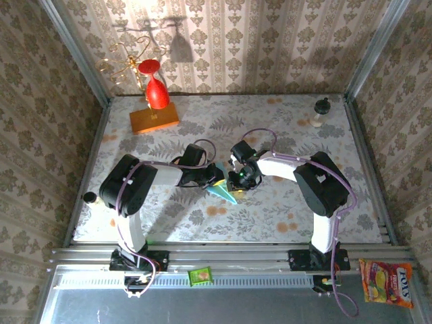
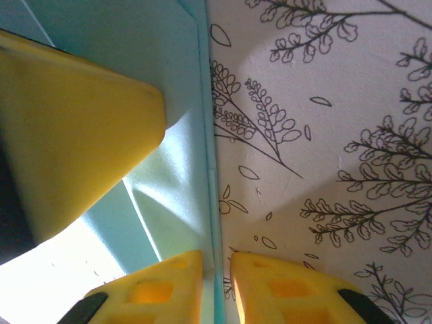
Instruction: Fold a paper plane with a square sheet of paper (pick it up from the middle)
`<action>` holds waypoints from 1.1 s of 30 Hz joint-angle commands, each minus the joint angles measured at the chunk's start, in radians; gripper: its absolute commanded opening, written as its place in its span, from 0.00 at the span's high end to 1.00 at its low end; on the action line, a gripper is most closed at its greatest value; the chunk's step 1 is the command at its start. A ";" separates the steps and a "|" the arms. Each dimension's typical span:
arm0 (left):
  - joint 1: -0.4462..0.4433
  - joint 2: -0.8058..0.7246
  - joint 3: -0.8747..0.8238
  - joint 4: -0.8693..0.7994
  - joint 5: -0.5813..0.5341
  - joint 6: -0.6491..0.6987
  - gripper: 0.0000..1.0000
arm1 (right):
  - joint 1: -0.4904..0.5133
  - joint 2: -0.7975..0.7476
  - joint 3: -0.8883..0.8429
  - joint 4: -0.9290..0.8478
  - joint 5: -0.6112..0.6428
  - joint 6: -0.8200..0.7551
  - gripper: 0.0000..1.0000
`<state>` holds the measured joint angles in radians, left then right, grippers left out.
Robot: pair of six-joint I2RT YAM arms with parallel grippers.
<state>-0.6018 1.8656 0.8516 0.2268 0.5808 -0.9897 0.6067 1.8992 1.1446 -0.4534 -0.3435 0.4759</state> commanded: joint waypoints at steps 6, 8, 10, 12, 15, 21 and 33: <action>-0.003 0.050 -0.044 -0.121 -0.063 0.034 0.87 | -0.004 -0.122 -0.057 0.014 0.029 0.056 0.71; -0.003 0.056 -0.043 -0.125 -0.064 0.035 0.87 | -0.014 -0.170 -0.070 0.015 0.046 0.059 0.71; -0.003 0.060 -0.043 -0.127 -0.067 0.036 0.88 | -0.016 -0.196 -0.078 0.015 0.058 0.046 0.72; -0.003 0.060 -0.045 -0.127 -0.068 0.034 0.87 | -0.014 -0.201 -0.086 0.032 0.030 0.029 0.73; -0.003 0.060 -0.045 -0.130 -0.070 0.037 0.87 | -0.015 -0.182 -0.091 0.079 -0.074 0.018 0.77; -0.004 0.058 -0.045 -0.129 -0.067 0.040 0.88 | -0.010 -0.112 -0.066 0.137 -0.203 0.022 0.86; -0.004 0.057 -0.037 -0.133 -0.058 0.044 0.88 | -0.010 -0.024 -0.032 0.139 -0.209 0.010 0.91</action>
<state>-0.6018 1.8675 0.8505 0.2237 0.5804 -0.9710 0.5938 1.8610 1.0832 -0.3229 -0.5251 0.4999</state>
